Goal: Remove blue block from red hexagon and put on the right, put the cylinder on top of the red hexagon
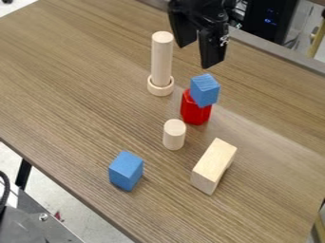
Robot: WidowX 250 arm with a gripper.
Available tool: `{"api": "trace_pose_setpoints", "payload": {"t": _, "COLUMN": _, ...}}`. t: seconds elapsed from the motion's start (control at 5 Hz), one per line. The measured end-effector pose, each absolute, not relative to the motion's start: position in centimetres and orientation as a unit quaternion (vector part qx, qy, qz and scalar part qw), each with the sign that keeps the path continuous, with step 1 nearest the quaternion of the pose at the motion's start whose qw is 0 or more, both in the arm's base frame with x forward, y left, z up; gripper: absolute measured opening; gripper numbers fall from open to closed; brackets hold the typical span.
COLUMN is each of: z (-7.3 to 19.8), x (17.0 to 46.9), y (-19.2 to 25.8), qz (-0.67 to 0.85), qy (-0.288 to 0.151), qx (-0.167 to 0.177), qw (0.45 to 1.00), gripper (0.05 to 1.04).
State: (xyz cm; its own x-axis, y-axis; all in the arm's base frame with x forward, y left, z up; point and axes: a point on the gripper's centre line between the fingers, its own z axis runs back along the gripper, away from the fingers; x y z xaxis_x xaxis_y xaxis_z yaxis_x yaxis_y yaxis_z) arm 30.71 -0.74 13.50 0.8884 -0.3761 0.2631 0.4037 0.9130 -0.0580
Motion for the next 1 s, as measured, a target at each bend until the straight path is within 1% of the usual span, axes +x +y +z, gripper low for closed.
{"api": "trace_pose_setpoints", "payload": {"t": 0.2, "z": 12.6, "x": 30.5, "y": -0.8, "qz": -0.200, "qy": -0.109, "qx": -0.060, "qw": 0.972, "gripper": 1.001}}
{"api": "trace_pose_setpoints", "payload": {"t": 0.4, "z": 11.1, "x": 28.7, "y": -0.5, "qz": -0.162, "qy": -0.080, "qx": -0.065, "qw": 0.981, "gripper": 1.001}}
{"api": "trace_pose_setpoints", "payload": {"t": 0.6, "z": 10.5, "x": 27.8, "y": -0.1, "qz": -0.157, "qy": -0.067, "qx": -0.058, "qw": 0.984, "gripper": 1.001}}
{"api": "trace_pose_setpoints", "payload": {"t": 0.8, "z": 9.3, "x": 27.6, "y": -0.3, "qz": -0.142, "qy": -0.055, "qx": -0.043, "qw": 0.987, "gripper": 1.001}}
{"api": "trace_pose_setpoints", "payload": {"t": 1.0, "z": 6.4, "x": 27.6, "y": -1.6, "qz": -0.170, "qy": -0.006, "qx": -0.036, "qw": 0.985, "gripper": 1.001}}
